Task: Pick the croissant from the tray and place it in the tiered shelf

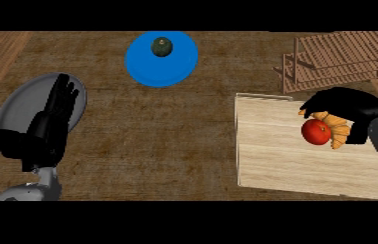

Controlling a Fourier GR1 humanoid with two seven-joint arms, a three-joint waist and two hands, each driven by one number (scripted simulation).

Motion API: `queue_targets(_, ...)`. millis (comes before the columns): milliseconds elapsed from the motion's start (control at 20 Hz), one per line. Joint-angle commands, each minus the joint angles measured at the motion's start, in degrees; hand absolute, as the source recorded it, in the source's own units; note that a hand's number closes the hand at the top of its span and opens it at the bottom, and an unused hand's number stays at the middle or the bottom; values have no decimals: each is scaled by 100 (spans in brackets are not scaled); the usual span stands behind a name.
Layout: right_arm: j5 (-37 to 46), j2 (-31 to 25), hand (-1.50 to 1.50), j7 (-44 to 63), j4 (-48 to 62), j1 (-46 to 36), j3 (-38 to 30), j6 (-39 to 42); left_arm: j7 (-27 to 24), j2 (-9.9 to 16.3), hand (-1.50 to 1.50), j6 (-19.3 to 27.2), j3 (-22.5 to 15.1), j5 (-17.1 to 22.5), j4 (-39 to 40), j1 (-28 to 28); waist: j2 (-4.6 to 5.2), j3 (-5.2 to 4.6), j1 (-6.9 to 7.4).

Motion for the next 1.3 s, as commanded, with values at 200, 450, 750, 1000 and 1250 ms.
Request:
queue_targets(200, -126, 309, 150, 840, -199, 643, -456, -531, 145, -154, 0, 191, -55, -205, -281, 216, -28, 36, -161)
queue_targets(450, -707, 330, 150, 2283, 339, 1146, -1527, -532, 77, -12, 0, 94, 208, -25, -234, 272, -48, 35, -340)
queue_targets(750, -1322, 633, 150, 2515, -834, 1645, -1775, 30, 320, -8, 0, 128, 174, -107, -263, 112, -48, 28, -255)
queue_targets(1000, -2023, 807, 150, 2929, -2544, 2000, -1933, 1076, -39, -15, 0, -29, 260, -55, 106, 148, -52, 15, -315)
queue_targets(1250, -3449, 893, 150, 3246, -3557, 2066, -3055, 1662, 277, 15, 0, 111, 248, -129, -355, 346, -115, 16, -425)
